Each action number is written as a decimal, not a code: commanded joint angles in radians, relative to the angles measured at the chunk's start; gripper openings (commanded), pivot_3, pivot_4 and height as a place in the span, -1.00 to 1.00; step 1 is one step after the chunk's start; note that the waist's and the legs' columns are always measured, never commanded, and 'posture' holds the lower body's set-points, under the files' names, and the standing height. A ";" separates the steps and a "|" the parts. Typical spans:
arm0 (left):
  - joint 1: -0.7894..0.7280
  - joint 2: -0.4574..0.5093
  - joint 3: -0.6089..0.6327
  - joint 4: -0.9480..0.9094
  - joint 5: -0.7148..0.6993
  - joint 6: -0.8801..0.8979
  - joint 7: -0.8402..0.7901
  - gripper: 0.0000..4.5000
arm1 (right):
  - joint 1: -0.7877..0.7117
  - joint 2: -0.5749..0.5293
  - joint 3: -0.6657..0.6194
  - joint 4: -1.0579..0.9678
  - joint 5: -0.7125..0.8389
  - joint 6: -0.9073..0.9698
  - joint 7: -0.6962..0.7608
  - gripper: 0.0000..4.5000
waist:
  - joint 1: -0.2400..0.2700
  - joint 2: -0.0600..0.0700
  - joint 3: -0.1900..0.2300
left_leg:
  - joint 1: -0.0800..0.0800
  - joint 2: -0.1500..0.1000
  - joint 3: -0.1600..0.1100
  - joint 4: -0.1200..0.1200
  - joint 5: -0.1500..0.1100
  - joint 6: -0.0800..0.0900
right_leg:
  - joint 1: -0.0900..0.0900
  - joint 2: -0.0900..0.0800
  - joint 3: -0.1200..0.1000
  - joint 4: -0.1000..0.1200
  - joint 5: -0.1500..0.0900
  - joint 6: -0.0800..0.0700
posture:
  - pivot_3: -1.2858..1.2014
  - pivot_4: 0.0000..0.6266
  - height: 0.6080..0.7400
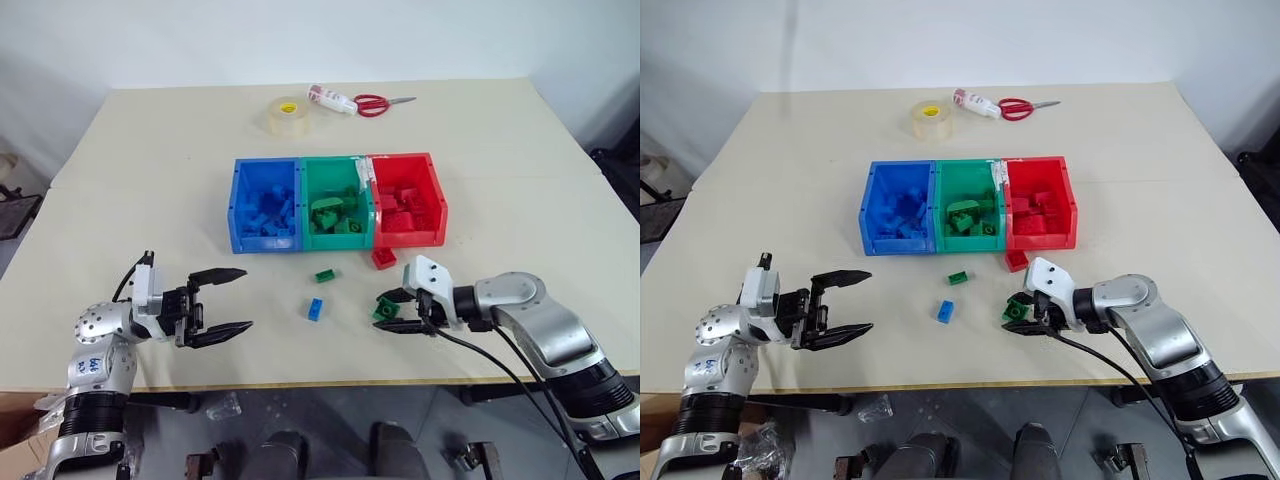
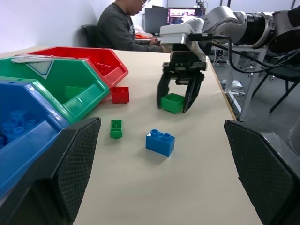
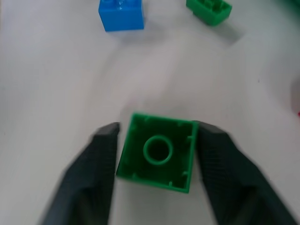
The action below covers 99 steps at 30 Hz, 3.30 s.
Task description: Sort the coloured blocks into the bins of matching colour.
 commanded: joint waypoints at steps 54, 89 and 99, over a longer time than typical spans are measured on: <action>-0.167 -0.020 -0.042 0.172 0.014 -0.041 -0.079 1.00 | 0.416 -0.181 -0.626 -0.162 0.198 0.020 -0.019 1.00 | 0.000 0.000 0.000 | 0.001 0.001 0.003 0.001 -0.001 0.001 | 0.000 0.000 -0.003 -0.001 0.004 -0.002 | 0.03 -0.52 1.00; -0.068 -0.015 -0.013 0.044 -0.003 -0.024 -0.015 1.00 | 0.018 0.368 -0.222 0.274 0.008 -0.184 -0.354 -0.35 | -0.028 -0.001 -0.001 | 0.002 0.001 0.000 -0.001 -0.001 0.001 | 0.000 0.001 -0.003 0.001 0.004 -0.002 | 0.03 -0.52 1.00; -0.078 -0.021 -0.019 0.057 -0.001 -0.028 -0.022 1.00 | 0.125 0.248 -0.269 -0.002 0.096 -0.064 -0.284 -0.35 | -0.026 -0.001 -0.001 | 0.002 0.001 0.000 -0.001 -0.001 0.001 | 0.000 0.001 -0.003 0.001 0.004 -0.002 | 0.03 -0.52 1.00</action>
